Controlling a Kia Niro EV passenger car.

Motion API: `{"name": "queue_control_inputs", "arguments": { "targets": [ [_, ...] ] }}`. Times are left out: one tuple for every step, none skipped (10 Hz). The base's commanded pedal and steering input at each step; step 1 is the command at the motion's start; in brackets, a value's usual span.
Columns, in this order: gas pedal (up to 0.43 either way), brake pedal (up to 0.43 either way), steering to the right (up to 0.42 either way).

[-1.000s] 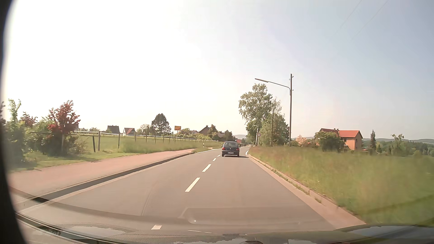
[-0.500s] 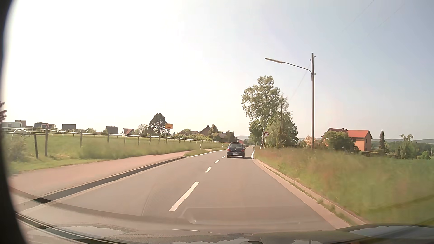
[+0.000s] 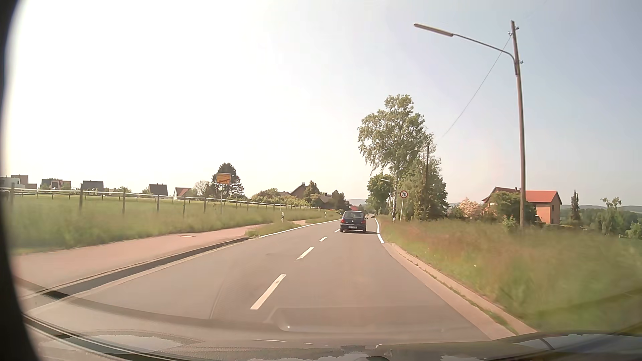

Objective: Follow the waypoints while adhering to traffic rules and regulations

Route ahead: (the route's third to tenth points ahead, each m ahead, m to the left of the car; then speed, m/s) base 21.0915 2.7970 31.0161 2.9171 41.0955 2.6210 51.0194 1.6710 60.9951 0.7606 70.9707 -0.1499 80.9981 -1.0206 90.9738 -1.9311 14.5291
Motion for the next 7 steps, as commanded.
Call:
{"name": "queue_control_inputs", "arguments": {
  "targets": [
    [0.197, 0.0, 0.011],
    [0.189, 0.0, 0.012],
    [0.189, 0.0, 0.013],
    [0.189, 0.0, 0.013],
    [0.177, 0.0, 0.013],
    [0.169, 0.0, 0.013],
    [0.157, 0.0, 0.013]
  ]
}}
